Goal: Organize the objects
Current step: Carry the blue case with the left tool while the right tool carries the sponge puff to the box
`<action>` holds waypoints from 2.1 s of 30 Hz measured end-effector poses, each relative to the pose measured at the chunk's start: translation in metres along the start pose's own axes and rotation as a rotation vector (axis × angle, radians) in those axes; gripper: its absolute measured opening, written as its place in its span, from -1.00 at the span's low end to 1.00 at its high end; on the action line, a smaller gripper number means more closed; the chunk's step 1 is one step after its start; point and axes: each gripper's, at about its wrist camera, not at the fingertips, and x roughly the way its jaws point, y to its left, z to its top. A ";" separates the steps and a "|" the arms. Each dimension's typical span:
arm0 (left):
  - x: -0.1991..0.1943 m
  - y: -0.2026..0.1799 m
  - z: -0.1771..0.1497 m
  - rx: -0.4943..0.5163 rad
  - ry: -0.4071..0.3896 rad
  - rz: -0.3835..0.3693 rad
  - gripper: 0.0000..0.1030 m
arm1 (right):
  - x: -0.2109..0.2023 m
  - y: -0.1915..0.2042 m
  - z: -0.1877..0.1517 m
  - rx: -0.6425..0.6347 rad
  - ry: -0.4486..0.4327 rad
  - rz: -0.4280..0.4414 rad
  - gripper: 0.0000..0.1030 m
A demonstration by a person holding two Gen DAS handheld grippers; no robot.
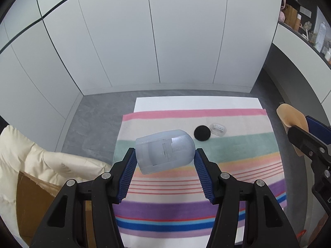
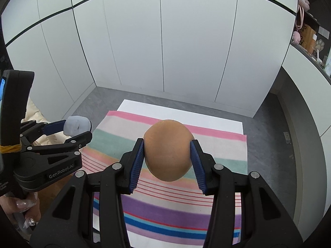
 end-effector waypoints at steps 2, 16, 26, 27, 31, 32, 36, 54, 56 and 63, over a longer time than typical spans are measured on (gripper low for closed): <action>-0.005 -0.001 -0.005 0.004 -0.002 0.002 0.13 | -0.004 -0.001 -0.003 0.002 0.003 -0.013 -0.10; -0.093 0.004 -0.079 0.048 -0.049 -0.010 0.13 | -0.065 0.020 -0.062 -0.034 -0.004 -0.032 -0.10; -0.130 0.028 -0.153 -0.012 -0.016 -0.031 0.13 | -0.107 0.027 -0.127 0.031 0.053 0.002 -0.10; -0.131 0.028 -0.161 -0.008 -0.010 -0.021 0.13 | -0.111 0.027 -0.134 0.037 0.064 0.004 -0.10; -0.131 0.027 -0.190 0.000 0.044 -0.028 0.13 | -0.123 0.027 -0.162 0.042 0.098 -0.001 -0.10; -0.129 0.029 -0.194 -0.003 0.061 -0.039 0.13 | -0.125 0.026 -0.167 0.044 0.106 -0.002 -0.10; -0.132 0.031 -0.197 -0.007 0.051 -0.023 0.13 | -0.129 0.027 -0.179 0.052 0.117 0.003 -0.10; -0.155 0.137 -0.242 -0.194 0.046 0.092 0.13 | -0.123 0.121 -0.157 -0.104 0.085 0.122 -0.10; -0.159 0.160 -0.254 -0.239 0.053 0.119 0.13 | -0.121 0.147 -0.154 -0.149 0.083 0.156 -0.09; -0.181 0.233 -0.298 -0.389 0.061 0.205 0.13 | -0.116 0.244 -0.156 -0.309 0.097 0.295 -0.10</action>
